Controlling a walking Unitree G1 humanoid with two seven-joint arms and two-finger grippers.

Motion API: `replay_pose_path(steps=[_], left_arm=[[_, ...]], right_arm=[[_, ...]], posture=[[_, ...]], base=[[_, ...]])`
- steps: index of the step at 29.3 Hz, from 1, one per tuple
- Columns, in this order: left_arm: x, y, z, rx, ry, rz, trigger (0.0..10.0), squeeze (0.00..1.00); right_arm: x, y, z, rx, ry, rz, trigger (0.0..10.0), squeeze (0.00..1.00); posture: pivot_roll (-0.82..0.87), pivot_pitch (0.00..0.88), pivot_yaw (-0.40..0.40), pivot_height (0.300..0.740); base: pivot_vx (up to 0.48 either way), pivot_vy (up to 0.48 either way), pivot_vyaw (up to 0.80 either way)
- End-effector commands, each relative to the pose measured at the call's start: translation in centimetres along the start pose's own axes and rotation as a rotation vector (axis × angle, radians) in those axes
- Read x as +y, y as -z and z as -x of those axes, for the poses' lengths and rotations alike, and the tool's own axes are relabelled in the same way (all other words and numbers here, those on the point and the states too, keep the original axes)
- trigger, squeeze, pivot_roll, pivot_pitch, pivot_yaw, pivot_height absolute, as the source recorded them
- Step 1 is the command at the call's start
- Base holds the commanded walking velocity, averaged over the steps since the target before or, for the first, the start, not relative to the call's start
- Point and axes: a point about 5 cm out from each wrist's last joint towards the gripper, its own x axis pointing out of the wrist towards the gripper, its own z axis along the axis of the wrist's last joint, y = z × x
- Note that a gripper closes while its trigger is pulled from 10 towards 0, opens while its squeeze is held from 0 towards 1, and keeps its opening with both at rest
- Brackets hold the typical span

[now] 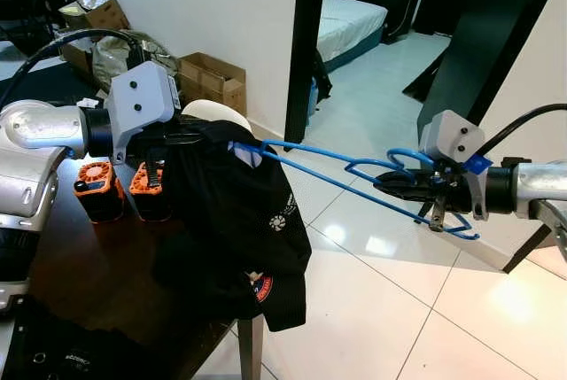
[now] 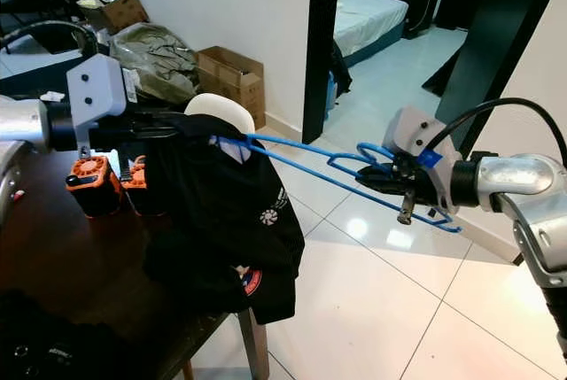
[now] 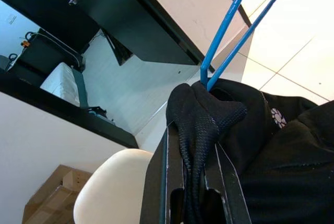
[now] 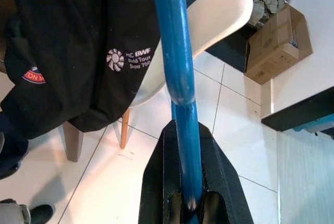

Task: Hang hanger

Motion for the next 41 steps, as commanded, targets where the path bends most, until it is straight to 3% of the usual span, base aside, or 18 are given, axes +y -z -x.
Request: replay_pose_path(steps=[1, 9, 12, 15, 23, 25, 26, 27, 28, 30, 31, 33, 34, 37, 38, 40, 41], left_arm=[[-0.5, -0.3, -0.5, -0.020, 0.026, -0.001, 7.4, 0.00], [-0.9, -0.5, -1.1, -0.042, 0.040, 0.006, 7.3, 0.00], [-2.1, -0.6, -2.3, -0.070, 0.075, 0.033, 7.2, 0.00], [-2.5, -0.6, -2.7, -0.080, 0.083, 0.045, 7.2, 0.00], [-2.6, -1.0, -3.2, -0.103, 0.083, 0.059, 6.6, 0.00], [-2.8, -1.2, -3.3, -0.112, 0.085, 0.064, 6.5, 0.00], [-2.8, -1.2, -3.3, -0.112, 0.085, 0.064, 6.5, 0.00], [-3.0, -1.2, -3.4, -0.115, 0.082, 0.071, 6.5, 0.00], [-3.0, -1.2, -3.4, -0.115, 0.082, 0.071, 6.5, 0.00], [-3.4, -1.2, -3.5, -0.125, 0.074, 0.088, 6.4, 0.00], [-3.4, -1.2, -3.5, -0.125, 0.074, 0.088, 6.4, 0.00], [-3.8, -1.2, -3.7, -0.136, 0.070, 0.102, 6.4, 0.00], [-3.8, -1.2, -3.7, -0.136, 0.070, 0.102, 6.4, 0.00], [-4.3, -1.4, -4.3, -0.171, 0.057, 0.133, 6.2, 0.00], [-4.3, -1.4, -4.3, -0.171, 0.057, 0.133, 6.2, 0.00], [-4.8, -1.6, -4.8, -0.197, 0.053, 0.153, 6.2, 0.00], [-4.8, -1.6, -4.8, -0.197, 0.053, 0.153, 6.2, 0.00]], right_arm=[[-0.3, 0.1, 0.3, 0.019, 0.019, -0.004, 10.0, 0.00], [0.7, -0.2, -0.9, 0.015, -0.041, 0.002, 10.0, 0.00], [2.3, -0.8, -2.7, 0.002, -0.127, 0.022, 10.0, 0.00], [2.7, -1.0, -3.3, -0.001, -0.146, 0.033, 10.0, 0.00], [1.7, -1.0, -4.5, 0.042, -0.016, -0.006, 10.0, 0.00], [1.2, -1.1, -5.3, 0.045, 0.084, -0.099, 10.0, 0.00], [1.2, -1.1, -5.3, 0.045, 0.084, -0.099, 10.0, 0.00], [0.5, -1.1, -5.7, 0.030, 0.179, -0.198, 10.0, 0.00], [0.5, -1.1, -5.7, 0.030, 0.179, -0.198, 10.0, 0.00], [-0.1, -1.1, -6.2, -0.027, 0.305, -0.399, 10.0, 0.00], [-0.1, -1.1, -6.2, -0.027, 0.305, -0.399, 10.0, 0.00], [0.2, -1.3, -6.8, -0.120, 0.334, -0.579, 10.0, 0.00], [0.2, -1.3, -6.8, -0.120, 0.334, -0.579, 10.0, 0.00], [1.0, -1.5, -7.9, -0.252, 0.337, -0.821, 10.0, 0.00], [1.0, -1.5, -7.9, -0.252, 0.337, -0.821, 10.0, 0.00], [1.3, -1.7, -8.8, -0.349, 0.351, -0.967, 10.0, 0.00], [1.3, -1.7, -8.8, -0.349, 0.351, -0.967, 10.0, 0.00]], posture=[[-0.01, 0.000, -0.035, 0.740], [-0.01, 0.000, -0.036, 0.740], [-0.01, 0.000, -0.040, 0.740], [-0.01, 0.000, -0.041, 0.740], [-0.01, 0.000, -0.040, 0.740], [-0.01, 0.000, -0.041, 0.740], [-0.01, 0.000, -0.041, 0.740], [-0.01, 0.000, -0.041, 0.740], [-0.01, 0.000, -0.041, 0.740], [-0.02, 0.000, -0.039, 0.740], [-0.02, 0.000, -0.039, 0.740], [-0.02, 0.000, -0.039, 0.740], [-0.02, 0.000, -0.039, 0.740], [-0.03, 0.000, -0.035, 0.740], [-0.03, 0.000, -0.035, 0.740], [-0.03, 0.000, -0.034, 0.740], [-0.03, 0.000, -0.034, 0.740]], base=[[0.000, 0.000, 0.00], [0.000, 0.000, 0.00], [0.000, 0.000, 0.00], [0.000, 0.000, 0.00], [0.000, 0.000, 0.00], [0.000, 0.000, 0.00], [0.000, 0.000, 0.00], [0.000, 0.000, 0.00], [0.000, 0.000, 0.00], [0.000, 0.000, 0.00], [0.000, 0.000, 0.00], [0.000, 0.000, 0.00], [0.000, 0.000, 0.00], [0.000, 0.000, 0.00], [0.000, 0.000, 0.00], [0.000, 0.000, 0.00], [0.000, 0.000, 0.00]])
